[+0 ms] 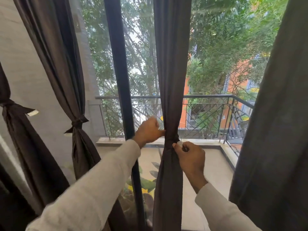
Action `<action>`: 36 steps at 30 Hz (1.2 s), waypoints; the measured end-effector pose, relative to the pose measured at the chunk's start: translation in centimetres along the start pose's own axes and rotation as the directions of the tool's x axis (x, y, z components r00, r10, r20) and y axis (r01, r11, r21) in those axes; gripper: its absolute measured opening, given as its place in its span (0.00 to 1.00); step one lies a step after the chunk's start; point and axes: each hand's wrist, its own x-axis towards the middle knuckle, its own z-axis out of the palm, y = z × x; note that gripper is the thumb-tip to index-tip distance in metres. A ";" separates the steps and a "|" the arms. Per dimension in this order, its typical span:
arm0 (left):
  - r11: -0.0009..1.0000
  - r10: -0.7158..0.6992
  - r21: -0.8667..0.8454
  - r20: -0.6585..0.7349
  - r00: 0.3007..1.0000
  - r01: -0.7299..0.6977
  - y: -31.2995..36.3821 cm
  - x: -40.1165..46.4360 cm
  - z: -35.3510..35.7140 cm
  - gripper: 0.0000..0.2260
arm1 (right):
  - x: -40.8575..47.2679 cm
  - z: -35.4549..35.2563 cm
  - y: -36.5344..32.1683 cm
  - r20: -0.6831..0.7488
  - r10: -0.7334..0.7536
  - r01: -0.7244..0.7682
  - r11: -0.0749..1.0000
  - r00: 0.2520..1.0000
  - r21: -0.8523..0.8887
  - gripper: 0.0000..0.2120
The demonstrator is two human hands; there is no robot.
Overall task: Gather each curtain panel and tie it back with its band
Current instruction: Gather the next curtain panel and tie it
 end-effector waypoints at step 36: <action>0.866 -0.110 -0.468 0.169 0.979 0.178 -3.6 -4.0 1.9 0.15 | 7.9 -4.2 -6.9 0.624 -0.659 0.854 0.520 0.419 -0.024 0.07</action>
